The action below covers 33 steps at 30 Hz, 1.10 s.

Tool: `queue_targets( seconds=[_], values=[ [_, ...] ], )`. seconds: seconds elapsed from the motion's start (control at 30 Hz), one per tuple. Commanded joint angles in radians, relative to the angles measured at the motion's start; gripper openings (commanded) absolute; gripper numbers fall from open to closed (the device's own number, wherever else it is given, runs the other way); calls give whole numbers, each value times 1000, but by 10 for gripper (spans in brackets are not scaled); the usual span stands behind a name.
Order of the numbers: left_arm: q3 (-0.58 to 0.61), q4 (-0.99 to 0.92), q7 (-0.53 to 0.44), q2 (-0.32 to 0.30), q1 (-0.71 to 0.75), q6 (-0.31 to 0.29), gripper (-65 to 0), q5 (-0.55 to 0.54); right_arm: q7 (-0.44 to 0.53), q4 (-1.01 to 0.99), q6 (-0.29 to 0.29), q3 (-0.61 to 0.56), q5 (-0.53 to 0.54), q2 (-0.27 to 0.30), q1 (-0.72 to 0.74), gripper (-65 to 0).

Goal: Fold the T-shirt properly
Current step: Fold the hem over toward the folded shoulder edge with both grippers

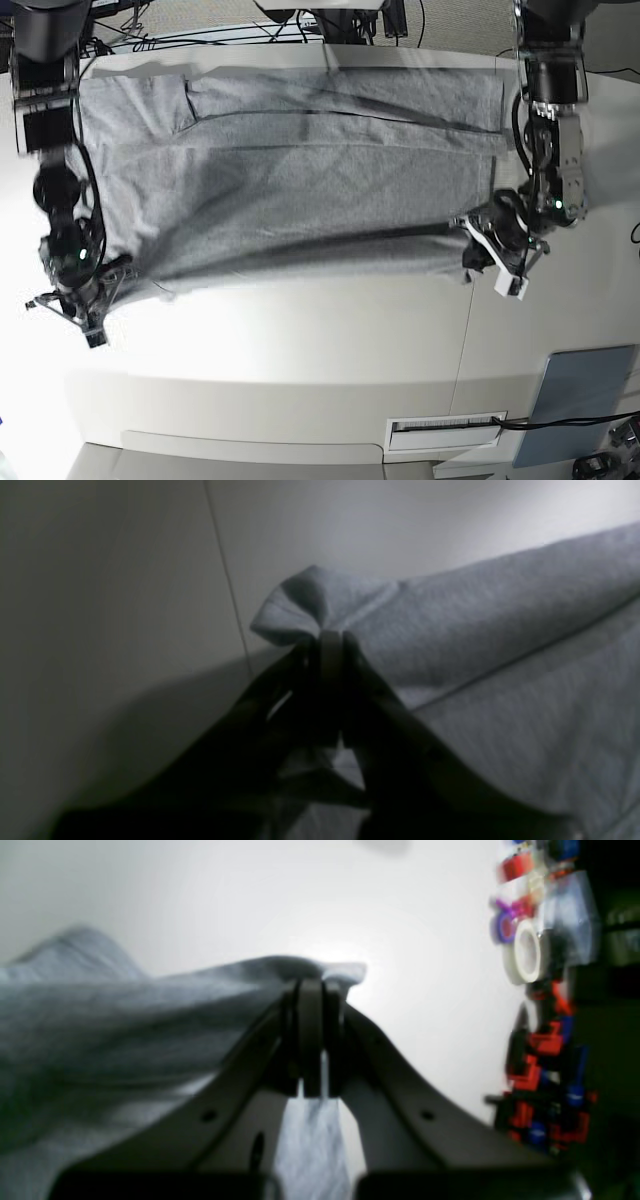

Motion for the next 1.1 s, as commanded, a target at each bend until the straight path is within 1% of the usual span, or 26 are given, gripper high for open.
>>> queue_targets(
  seconds=[0.0, 0.17, 0.27, 0.33, 0.53, 0.6, 0.7, 0.87, 1.0, 1.07],
  values=[
    [-18, 41, -22, -14, 4, 0, -650, -22, 3, 53, -18, 30, -23, 24, -15, -650],
    [-101, 148, -16, -14, 119, -4, -650, -76, 5, 221, -32, 165, -30, 24, -215, -650],
    [-150, 192, -4, -14, 181, -50, -650, -117, 3, 311, -32, 241, -30, 24, -324, -650],
    [-175, 210, 2, -14, 221, -70, -650, -152, -2, 368, -32, 283, -30, 24, -396, -650],
    [-224, 246, 4, -14, 325, -72, -650, -181, -26, 521, -36, 376, -35, 23, -599, -650],
    [-235, 256, 3, -14, 357, -72, -650, -204, -39, 563, -47, 406, -39, 21, -662, -650],
    [-241, 265, 1, -14, 398, -72, -650, -208, -45, 609, -63, 448, -57, 21, -754, -650],
    [-241, 267, 0, -14, 453, -73, -650, -208, -47, 653, -63, 510, -67, -18, -866, -650],
    [-241, 267, -21, -14, 487, -72, -650, -208, -45, 654, -63, 513, -68, -43, -913, -650],
    [-241, 267, -26, -14, 499, -72, -650, -208, -45, 654, -63, 513, -68, -45, -937, -650]
  ],
)
